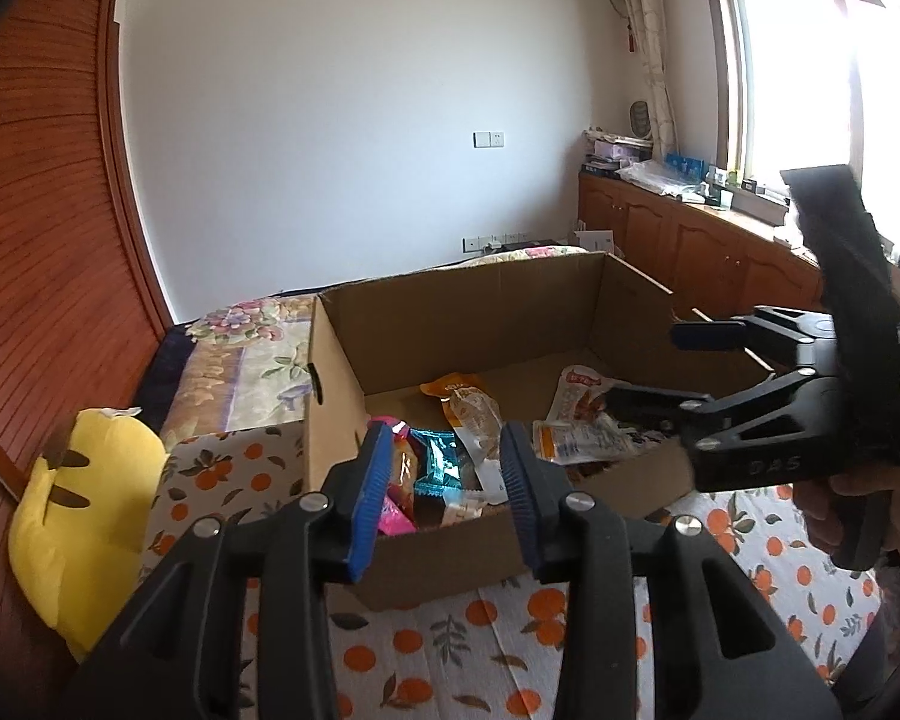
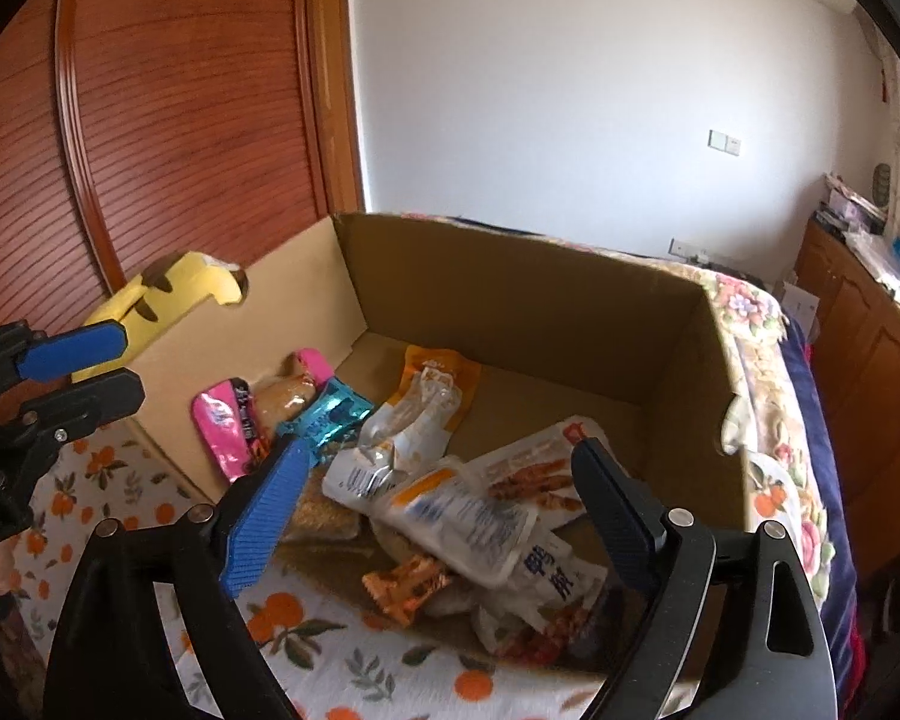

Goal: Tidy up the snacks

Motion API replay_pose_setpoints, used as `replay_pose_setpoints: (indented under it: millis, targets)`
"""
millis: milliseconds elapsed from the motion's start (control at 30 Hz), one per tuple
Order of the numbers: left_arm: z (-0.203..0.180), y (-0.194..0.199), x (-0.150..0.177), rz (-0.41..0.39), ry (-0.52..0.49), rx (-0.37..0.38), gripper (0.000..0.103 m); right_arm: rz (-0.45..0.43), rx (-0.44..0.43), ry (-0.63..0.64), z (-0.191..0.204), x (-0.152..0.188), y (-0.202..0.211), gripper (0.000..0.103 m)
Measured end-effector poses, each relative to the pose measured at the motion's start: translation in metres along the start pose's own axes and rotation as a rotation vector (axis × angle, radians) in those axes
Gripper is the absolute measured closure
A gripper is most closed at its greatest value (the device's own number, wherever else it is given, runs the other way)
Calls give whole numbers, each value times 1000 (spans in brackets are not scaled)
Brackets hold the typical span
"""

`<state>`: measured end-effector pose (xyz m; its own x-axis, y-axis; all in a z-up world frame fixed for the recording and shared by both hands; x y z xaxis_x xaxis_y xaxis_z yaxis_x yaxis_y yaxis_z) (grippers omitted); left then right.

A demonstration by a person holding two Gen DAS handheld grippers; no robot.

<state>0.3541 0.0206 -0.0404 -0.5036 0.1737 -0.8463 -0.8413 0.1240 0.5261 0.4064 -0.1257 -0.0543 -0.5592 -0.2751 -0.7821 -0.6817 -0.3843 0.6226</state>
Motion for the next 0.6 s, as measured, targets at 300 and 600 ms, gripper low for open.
replay_pose_setpoints:
  millis: [300,600]
  targets:
    - [-11,56,2,-32,-6,-14,62,-80,67,-22,22,7,87,12]
    - [-20,101,7,-57,6,-24,56,-158,123,-24,44,21,159,11]
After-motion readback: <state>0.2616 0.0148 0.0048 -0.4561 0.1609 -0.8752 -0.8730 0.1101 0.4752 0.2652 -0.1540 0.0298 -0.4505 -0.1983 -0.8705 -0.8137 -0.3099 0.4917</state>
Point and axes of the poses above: each gripper's, at about its wrist camera, not at the fingertips, and y roughly against the way its jaws point, z to its left, x to its underside, the point moved 2 cm from there along -y, roughly the way its jaws point, and after that the axes turned 4 degrees about -x, right-handed, at the moved point
